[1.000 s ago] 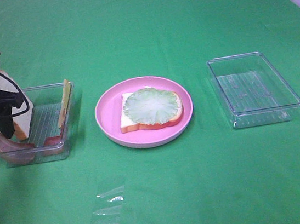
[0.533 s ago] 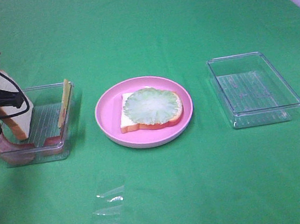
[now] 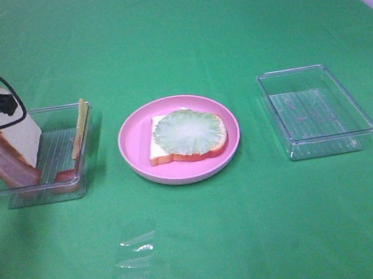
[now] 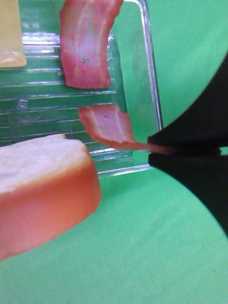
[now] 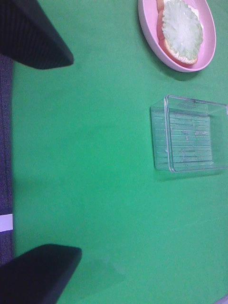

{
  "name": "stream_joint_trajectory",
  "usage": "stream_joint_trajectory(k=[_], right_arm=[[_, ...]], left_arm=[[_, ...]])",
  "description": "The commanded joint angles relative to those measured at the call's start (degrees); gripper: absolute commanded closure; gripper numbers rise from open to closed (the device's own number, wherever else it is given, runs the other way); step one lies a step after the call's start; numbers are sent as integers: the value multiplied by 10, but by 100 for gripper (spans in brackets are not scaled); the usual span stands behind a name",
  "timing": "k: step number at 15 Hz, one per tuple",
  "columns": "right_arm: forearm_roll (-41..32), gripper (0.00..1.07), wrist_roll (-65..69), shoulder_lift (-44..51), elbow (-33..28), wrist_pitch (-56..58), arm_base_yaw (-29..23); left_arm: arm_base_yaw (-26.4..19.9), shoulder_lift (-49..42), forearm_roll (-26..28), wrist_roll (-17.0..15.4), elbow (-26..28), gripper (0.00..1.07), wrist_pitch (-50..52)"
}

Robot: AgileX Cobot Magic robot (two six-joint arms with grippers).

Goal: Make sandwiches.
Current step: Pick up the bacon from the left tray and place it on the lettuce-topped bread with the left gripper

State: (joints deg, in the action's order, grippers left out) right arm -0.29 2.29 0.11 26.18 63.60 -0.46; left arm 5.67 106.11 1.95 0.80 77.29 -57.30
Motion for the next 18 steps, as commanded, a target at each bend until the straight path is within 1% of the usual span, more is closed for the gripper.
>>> stream_joint_trajectory(k=[1, 2, 3, 4, 5, 6, 8, 9, 10, 11, 16, 17, 18], right_arm=[[-3, 12, 1, 18, -1, -2, -1], [-3, 12, 1, 18, -1, -2, -1], [-3, 12, 1, 18, -1, -2, -1], [-3, 12, 1, 18, -1, -2, -1], [-3, 12, 1, 18, -1, -2, -1], [-3, 12, 1, 18, -1, -2, -1], [-3, 12, 1, 18, -1, -2, -1], [-3, 12, 1, 18, -1, -2, -1], [-3, 12, 1, 18, -1, -2, -1], [-3, 12, 1, 18, -1, -2, -1], [-3, 12, 1, 18, -1, -2, -1], [-3, 12, 1, 18, -1, -2, -1], [-3, 12, 1, 18, -1, -2, -1]], left_arm=[[2, -45, 25, 10, 2, 107, -16], [2, -80, 58, 29, 3, 107, -19], [2, -87, 69, 37, 4, 107, -19], [2, -99, 101, 50, 11, 107, -19], [2, -105, 150, 68, 26, 107, -22], [6, -105, 201, 93, 43, 107, -28], [26, -105, 268, 144, 84, 107, -27], [41, -101, 295, 158, 109, 107, -19], [68, -84, 330, 167, 150, 107, -21], [89, -62, 345, 167, 179, 107, -24], [187, 97, 375, 165, 355, 107, -71], [205, 131, 379, 162, 384, 107, -72], [213, 143, 380, 162, 395, 107, -72]])
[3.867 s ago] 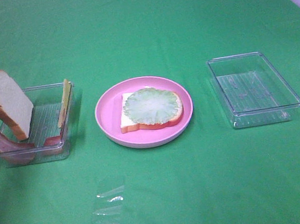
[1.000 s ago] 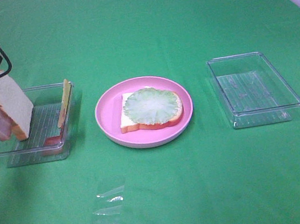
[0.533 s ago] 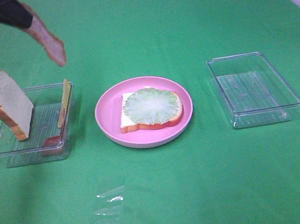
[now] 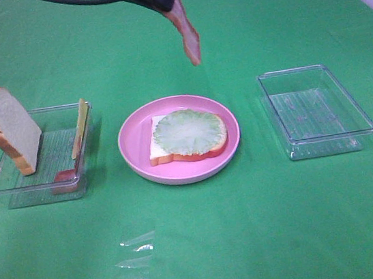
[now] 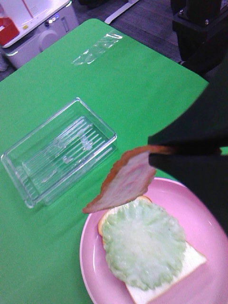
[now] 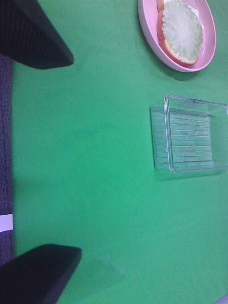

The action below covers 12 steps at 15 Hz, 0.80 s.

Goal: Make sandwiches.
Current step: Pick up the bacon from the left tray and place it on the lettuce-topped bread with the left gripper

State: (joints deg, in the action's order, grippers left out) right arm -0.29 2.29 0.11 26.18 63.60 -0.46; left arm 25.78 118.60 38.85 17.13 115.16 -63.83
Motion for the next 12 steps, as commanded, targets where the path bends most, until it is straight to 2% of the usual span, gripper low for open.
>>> stream_joint_trajectory(k=[1, 3, 8, 11, 12], right_arm=[[-3, 12, 1, 18, -1, -2, -1], [-3, 12, 1, 18, -1, -2, -1], [-3, 12, 1, 18, -1, -2, -1], [-3, 12, 1, 18, -1, -2, -1], [-3, 12, 1, 18, -1, -2, -1]], left_arm=[[25, 46, 15, -1, 37, 107, -6], [46, 99, 15, -1, 64, 107, -10], [53, 156, 8, 0, 64, 107, -12], [53, 182, -52, -1, 62, 107, -23], [53, 183, -53, -1, 62, 107, -23]])
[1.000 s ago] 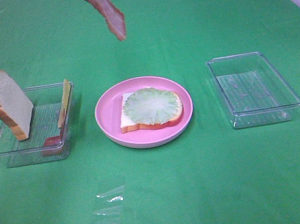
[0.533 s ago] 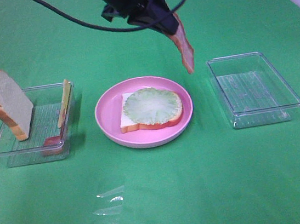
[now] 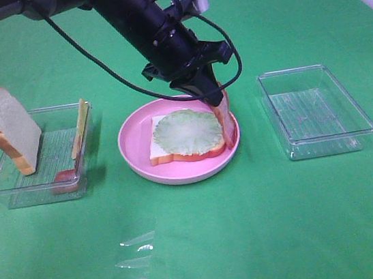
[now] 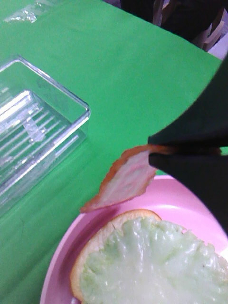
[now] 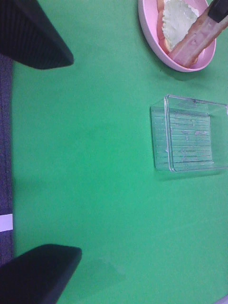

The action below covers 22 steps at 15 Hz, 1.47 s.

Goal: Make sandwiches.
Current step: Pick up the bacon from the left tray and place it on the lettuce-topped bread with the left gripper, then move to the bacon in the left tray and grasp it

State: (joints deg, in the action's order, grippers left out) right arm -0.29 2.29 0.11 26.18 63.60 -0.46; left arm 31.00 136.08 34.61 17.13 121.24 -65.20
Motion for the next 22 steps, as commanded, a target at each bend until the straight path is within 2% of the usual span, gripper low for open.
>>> stream_joint_trajectory(k=[1, 4, 6, 8, 11, 15, 16, 17, 18, 19, 20, 22], right_arm=[[-3, 12, 1, 18, -1, -2, -1], [-3, 12, 1, 18, -1, -2, -1], [-3, 12, 1, 18, -1, -2, -1], [-3, 12, 1, 18, -1, -2, -1], [-3, 12, 1, 18, -1, -2, -1], [-3, 12, 1, 18, -1, -2, -1], [-3, 12, 1, 18, -1, -2, -1], [-3, 12, 1, 18, -1, -2, -1], [-3, 12, 1, 18, -1, -2, -1], [-3, 12, 1, 18, -1, -2, -1], [-3, 12, 1, 18, -1, -2, -1], [-3, 12, 1, 18, -1, -2, -1]], left_arm=[[1, 14, -16, -1, 2, 107, -10], [1, 15, -62, -36, 2, 107, 3], [1, 13, -134, -88, 2, 107, 5], [1, 13, -200, -125, 2, 107, -14], [1, 13, -229, -139, 2, 107, -20], [1, 13, -239, -154, 2, 107, -13], [1, 13, -239, -153, 2, 98, -13], [1, 13, -244, -154, 2, 69, -13], [1, 11, -256, -183, 3, 36, -14], [1, 10, -262, -195, 3, 19, -17], [1, 3, -267, -199, 3, 5, -20], [1, -15, -267, -195, 6, 5, -36]])
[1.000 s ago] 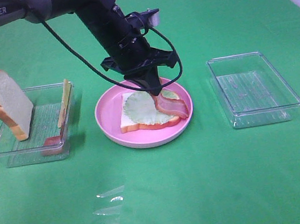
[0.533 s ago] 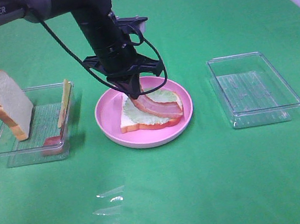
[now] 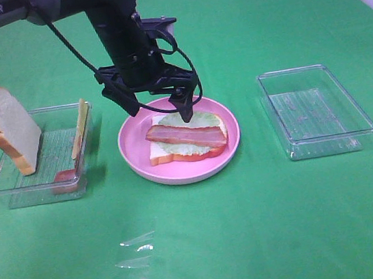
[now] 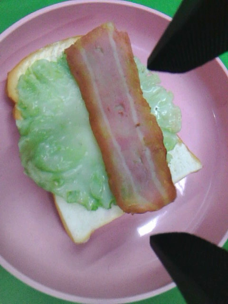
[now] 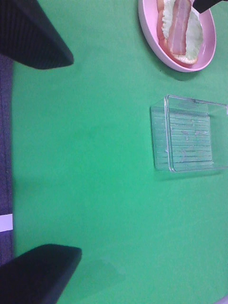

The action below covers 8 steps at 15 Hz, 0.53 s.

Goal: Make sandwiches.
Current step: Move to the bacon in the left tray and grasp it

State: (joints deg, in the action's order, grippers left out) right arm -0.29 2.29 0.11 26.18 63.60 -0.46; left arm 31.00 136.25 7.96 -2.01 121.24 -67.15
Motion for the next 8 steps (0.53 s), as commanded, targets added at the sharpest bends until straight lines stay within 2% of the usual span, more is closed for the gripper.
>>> stream_joint_trajectory(k=[1, 2, 6, 8], right_arm=[[-3, 12, 1, 18, -1, -2, -1], [-3, 12, 1, 18, -1, -2, -1], [-4, 12, 1, 18, -1, -2, -1], [-4, 12, 1, 18, -1, -2, -1]], left_arm=[[1, -22, -3, -4, 14, 5, -42], [1, -32, -15, 1, 28, 6, -84], [-3, -107, -58, -18, -3, 6, -83], [-19, -178, -64, -40, -99, 7, -83]])
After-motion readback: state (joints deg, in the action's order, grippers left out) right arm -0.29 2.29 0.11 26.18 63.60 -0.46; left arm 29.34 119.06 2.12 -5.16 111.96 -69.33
